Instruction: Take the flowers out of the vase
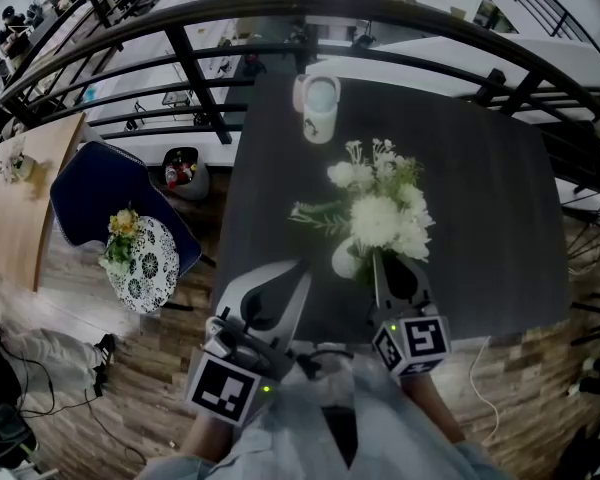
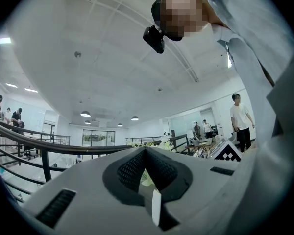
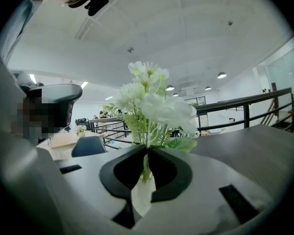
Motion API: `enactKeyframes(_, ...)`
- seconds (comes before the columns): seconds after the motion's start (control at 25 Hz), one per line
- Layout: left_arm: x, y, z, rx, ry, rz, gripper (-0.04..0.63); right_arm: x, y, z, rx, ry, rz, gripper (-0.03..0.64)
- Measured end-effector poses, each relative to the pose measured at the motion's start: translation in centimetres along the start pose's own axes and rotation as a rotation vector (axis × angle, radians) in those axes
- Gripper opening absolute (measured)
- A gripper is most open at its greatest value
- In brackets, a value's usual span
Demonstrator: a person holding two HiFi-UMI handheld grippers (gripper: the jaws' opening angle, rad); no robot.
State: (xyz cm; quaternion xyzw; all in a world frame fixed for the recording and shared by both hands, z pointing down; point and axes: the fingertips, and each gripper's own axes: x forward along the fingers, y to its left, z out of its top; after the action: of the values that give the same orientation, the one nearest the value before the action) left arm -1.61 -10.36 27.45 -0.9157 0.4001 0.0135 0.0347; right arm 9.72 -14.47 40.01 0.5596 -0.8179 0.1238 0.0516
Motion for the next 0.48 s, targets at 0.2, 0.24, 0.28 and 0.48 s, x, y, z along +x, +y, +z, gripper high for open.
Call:
enactKeyframes(0.2,0.0,0.0,0.1,0.004,-0.001,-0.002,-0.002,-0.1,0.1,0.7,-0.009,-0.015,0.004,0.026)
enactKeyframes(0.24,0.0,0.1,0.1,0.004,-0.001,-0.003,-0.002,0.0,0.1,0.8,-0.005,-0.020,0.004,0.025)
enactKeyframes(0.28,0.1,0.2,0.0,0.003,0.000,-0.003,-0.002,0.1,0.1,1.0,-0.004,-0.024,0.004,0.026)
enactKeyframes(0.48,0.2,0.3,0.2,0.002,-0.007,-0.003,-0.002,0.2,-0.1,1.4,-0.005,-0.032,-0.001,0.026)
